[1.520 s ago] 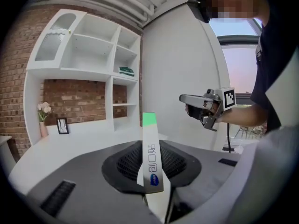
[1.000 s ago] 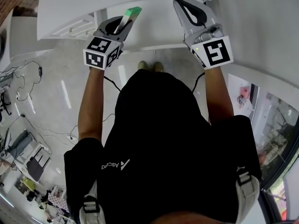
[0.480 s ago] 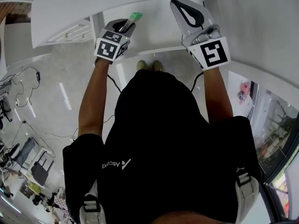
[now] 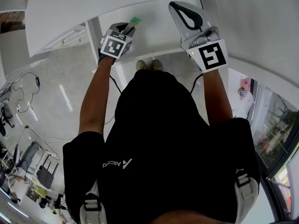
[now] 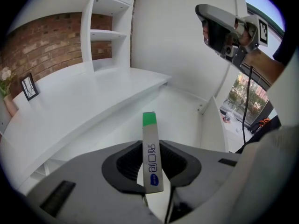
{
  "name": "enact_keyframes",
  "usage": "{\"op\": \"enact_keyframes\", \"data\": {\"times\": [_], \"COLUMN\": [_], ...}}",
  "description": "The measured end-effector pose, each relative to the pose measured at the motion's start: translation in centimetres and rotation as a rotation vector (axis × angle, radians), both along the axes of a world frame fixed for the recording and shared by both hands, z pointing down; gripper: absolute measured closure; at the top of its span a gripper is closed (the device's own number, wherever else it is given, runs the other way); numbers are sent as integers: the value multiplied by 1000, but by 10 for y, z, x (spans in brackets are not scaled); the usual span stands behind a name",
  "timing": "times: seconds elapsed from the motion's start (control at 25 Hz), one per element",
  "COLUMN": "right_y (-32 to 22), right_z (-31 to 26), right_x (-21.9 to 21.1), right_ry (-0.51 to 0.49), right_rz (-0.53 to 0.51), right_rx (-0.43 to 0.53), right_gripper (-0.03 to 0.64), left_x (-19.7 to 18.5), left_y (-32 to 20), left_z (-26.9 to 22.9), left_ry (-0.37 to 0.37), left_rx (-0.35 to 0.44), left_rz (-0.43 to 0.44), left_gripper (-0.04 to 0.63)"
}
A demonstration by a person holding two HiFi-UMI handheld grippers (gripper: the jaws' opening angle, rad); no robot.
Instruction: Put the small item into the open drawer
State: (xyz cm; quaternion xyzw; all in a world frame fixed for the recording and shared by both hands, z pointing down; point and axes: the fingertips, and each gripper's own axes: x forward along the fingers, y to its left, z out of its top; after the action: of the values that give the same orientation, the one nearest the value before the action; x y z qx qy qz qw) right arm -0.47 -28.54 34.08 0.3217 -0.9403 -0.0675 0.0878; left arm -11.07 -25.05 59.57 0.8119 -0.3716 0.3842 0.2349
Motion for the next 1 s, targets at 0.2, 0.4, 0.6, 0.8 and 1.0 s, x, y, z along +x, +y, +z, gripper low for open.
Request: {"op": "enact_keyframes", "data": {"times": [0.2, 0.4, 0.6, 0.8, 1.0], "right_y": [-6, -15, -18, -17, -19], "right_z": [8, 16, 18, 23, 26], "right_x": [2, 2, 12, 19, 21], "right_ry": [9, 14, 23, 30, 33], "right_rz": [12, 27, 40, 54, 62], "right_rx": [-16, -31, -38, -46, -50], "right_gripper": [615, 615, 615, 615, 615], "left_x": [-4, -7, -1, 2, 0], "left_y": [-4, -10, -10, -9, -10], "left_z": [21, 42, 52, 61, 65], "left_ry": [-37, -52, -68, -75, -84], "left_rx": [-42, -68, -95, -101, -104], "left_rz": [8, 13, 18, 20, 14], "left_gripper": [503, 503, 503, 503, 502]}}
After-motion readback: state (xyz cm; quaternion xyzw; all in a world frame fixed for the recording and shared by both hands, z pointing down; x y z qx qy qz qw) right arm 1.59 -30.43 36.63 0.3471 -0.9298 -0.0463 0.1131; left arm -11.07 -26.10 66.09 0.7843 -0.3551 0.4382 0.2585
